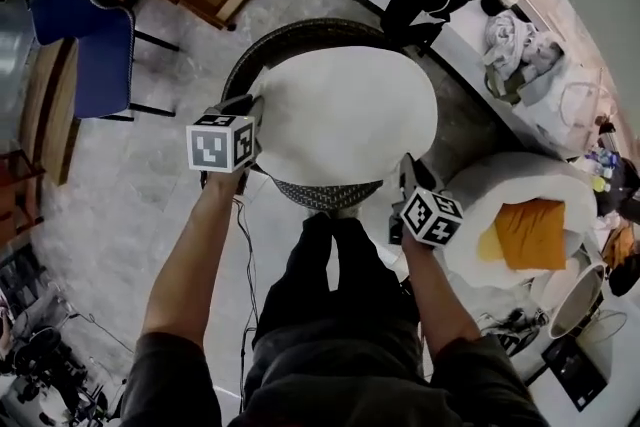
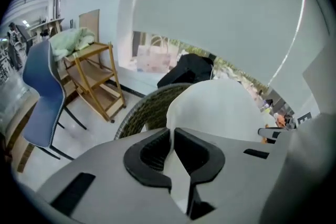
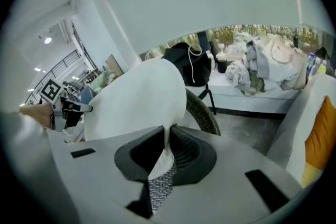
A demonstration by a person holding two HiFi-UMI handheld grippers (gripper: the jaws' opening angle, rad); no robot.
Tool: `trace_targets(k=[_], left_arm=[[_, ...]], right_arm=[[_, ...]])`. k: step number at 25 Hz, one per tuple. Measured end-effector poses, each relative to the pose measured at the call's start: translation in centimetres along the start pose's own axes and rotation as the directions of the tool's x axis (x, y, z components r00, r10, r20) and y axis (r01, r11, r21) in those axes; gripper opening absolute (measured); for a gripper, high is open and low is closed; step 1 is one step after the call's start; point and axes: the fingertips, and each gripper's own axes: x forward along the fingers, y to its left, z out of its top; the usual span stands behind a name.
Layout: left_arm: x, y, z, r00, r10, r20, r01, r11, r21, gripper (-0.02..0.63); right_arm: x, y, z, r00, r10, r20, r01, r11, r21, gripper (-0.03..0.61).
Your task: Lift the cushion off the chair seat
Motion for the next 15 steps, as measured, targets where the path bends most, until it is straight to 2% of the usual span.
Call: trace_targets(k=[4,7,11,15], left_arm=[[-6.3,-1.4,4.8,0.994,0.014,0.105,-0.017,1.000,0.023,0.035],[-11.2,-2.2,8.5,0.981,0.025,0.190,-0.035,0.998,0.049,0.035],[-17.2,-3.2,13.8,0.950,0.040,0.309,-0.070,0.994,0.087,0.035],[-23.3,-4.7,18.5,0.908,0.049,0.416,-0.112,0.985,0.128,0.035]], right_arm=[[-4.1,2.6,4.9,0.995,0.045,0.090,-0.044,0.999,-0.017,0.040],[-6.9,4.7,8.7,0.983,0.083,0.162,-0.079,0.996,-0.030,0.040],[-10.3,7.6,14.2,0.958,0.128,0.258,-0.114,0.991,-0.066,0.040],[-14.6,10.2,19.5,0.918,0.169,0.358,-0.139,0.985,-0.106,0.040]])
